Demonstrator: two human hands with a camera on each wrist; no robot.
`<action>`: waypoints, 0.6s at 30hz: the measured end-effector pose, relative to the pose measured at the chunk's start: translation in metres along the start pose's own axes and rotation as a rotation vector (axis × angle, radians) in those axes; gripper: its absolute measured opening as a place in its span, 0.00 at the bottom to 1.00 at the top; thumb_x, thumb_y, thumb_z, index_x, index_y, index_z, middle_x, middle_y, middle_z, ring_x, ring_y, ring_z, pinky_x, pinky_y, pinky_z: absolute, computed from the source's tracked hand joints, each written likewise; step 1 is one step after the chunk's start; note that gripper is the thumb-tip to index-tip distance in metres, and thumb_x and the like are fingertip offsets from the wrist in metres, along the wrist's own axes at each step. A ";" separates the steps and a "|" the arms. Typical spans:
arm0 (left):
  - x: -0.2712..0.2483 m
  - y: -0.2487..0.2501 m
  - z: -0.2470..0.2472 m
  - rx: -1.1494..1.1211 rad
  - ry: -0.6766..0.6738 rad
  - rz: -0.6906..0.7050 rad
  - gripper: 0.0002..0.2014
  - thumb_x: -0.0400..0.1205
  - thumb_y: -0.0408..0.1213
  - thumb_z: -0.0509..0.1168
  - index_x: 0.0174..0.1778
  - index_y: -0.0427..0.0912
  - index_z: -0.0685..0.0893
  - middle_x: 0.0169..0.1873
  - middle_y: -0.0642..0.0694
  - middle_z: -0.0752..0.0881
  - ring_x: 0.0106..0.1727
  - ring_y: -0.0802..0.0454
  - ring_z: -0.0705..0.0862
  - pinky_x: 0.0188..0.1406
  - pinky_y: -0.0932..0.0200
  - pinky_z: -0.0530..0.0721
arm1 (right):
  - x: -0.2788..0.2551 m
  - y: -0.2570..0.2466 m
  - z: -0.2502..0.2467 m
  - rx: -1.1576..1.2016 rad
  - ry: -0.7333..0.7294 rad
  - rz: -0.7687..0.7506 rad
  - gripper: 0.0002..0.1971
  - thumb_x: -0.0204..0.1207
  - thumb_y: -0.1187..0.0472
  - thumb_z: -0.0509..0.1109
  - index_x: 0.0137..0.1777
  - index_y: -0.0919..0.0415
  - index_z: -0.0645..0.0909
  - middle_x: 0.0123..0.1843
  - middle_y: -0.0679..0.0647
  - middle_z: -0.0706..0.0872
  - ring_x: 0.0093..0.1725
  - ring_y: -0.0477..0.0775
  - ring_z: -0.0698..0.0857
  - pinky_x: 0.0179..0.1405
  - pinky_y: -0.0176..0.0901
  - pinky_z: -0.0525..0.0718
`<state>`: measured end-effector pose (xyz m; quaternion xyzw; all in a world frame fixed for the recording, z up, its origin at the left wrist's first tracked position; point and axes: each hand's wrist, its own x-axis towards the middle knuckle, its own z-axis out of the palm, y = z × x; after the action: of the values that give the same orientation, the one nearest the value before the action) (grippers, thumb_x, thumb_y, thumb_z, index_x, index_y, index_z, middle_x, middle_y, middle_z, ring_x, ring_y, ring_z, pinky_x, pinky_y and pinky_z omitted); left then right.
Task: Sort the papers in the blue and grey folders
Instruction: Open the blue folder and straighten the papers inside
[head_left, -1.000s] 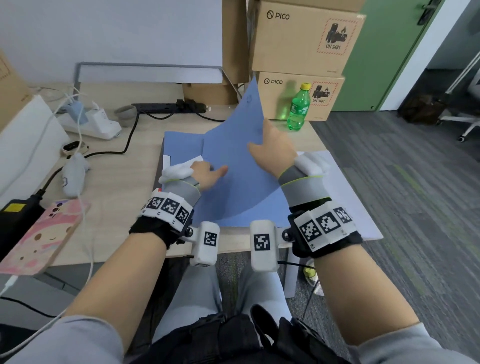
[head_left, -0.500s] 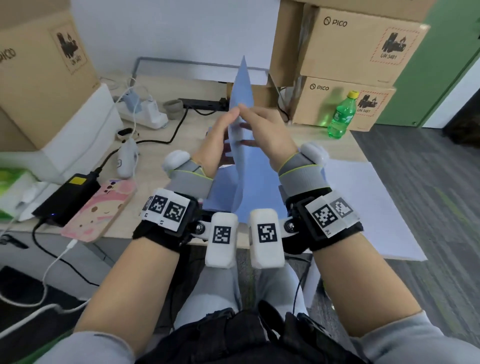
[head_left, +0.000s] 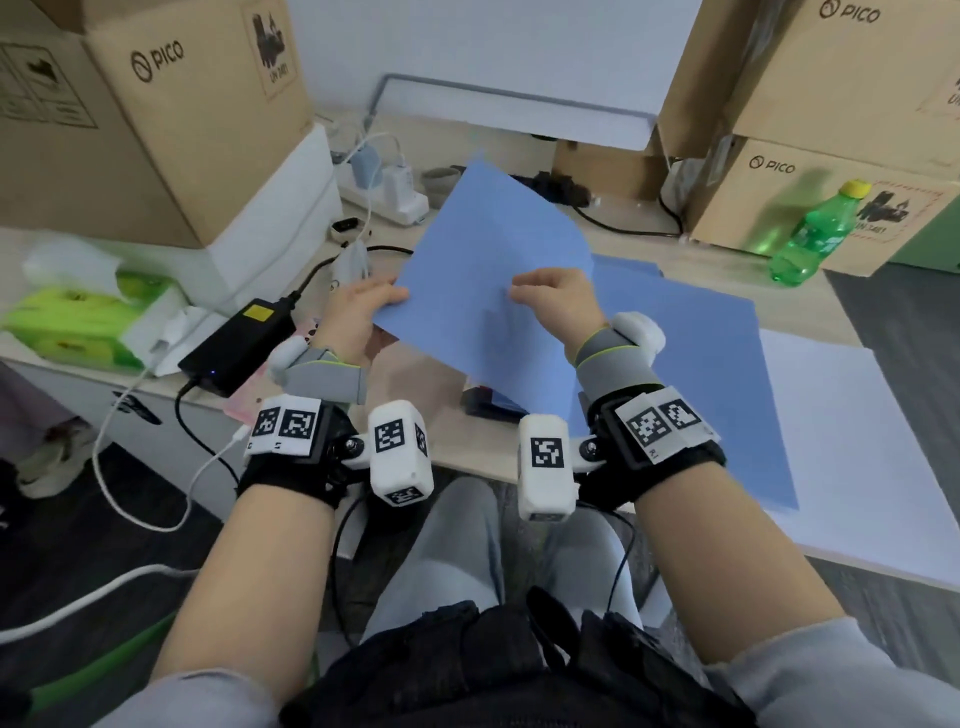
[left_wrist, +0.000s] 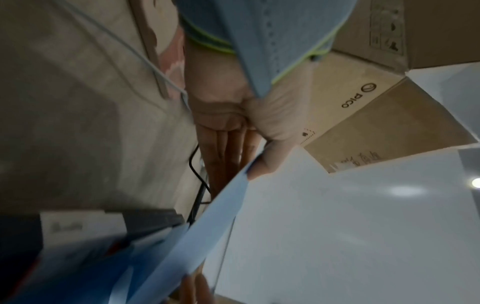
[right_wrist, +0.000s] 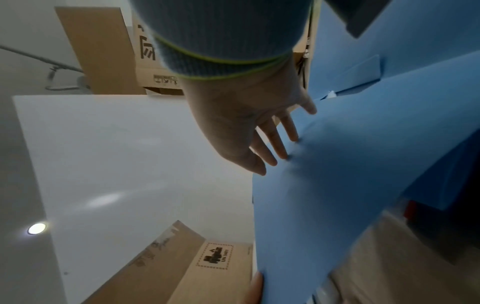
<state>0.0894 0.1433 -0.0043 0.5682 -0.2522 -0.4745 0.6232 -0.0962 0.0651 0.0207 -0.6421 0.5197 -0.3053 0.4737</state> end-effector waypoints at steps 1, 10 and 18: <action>0.000 -0.002 -0.008 0.048 0.021 0.010 0.08 0.77 0.26 0.64 0.51 0.35 0.83 0.35 0.47 0.90 0.42 0.46 0.86 0.35 0.63 0.88 | 0.003 0.005 0.004 -0.021 -0.003 0.026 0.16 0.75 0.64 0.70 0.63 0.64 0.83 0.56 0.54 0.84 0.55 0.50 0.80 0.54 0.38 0.74; 0.017 -0.025 -0.018 0.671 0.203 0.034 0.23 0.74 0.21 0.65 0.67 0.35 0.79 0.63 0.36 0.83 0.54 0.49 0.80 0.52 0.61 0.75 | 0.017 0.034 0.021 -0.168 -0.084 0.167 0.19 0.72 0.60 0.73 0.64 0.58 0.82 0.66 0.56 0.83 0.70 0.56 0.78 0.74 0.49 0.74; 0.023 -0.020 0.024 1.288 0.117 0.221 0.26 0.74 0.29 0.65 0.71 0.46 0.77 0.76 0.40 0.69 0.76 0.38 0.66 0.73 0.52 0.66 | 0.006 0.037 0.000 -0.119 -0.123 0.109 0.20 0.78 0.63 0.69 0.70 0.64 0.78 0.71 0.55 0.80 0.72 0.52 0.76 0.60 0.35 0.71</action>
<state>0.0727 0.1138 -0.0234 0.8233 -0.5084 -0.1300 0.2163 -0.1087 0.0592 -0.0139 -0.6572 0.5412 -0.2077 0.4817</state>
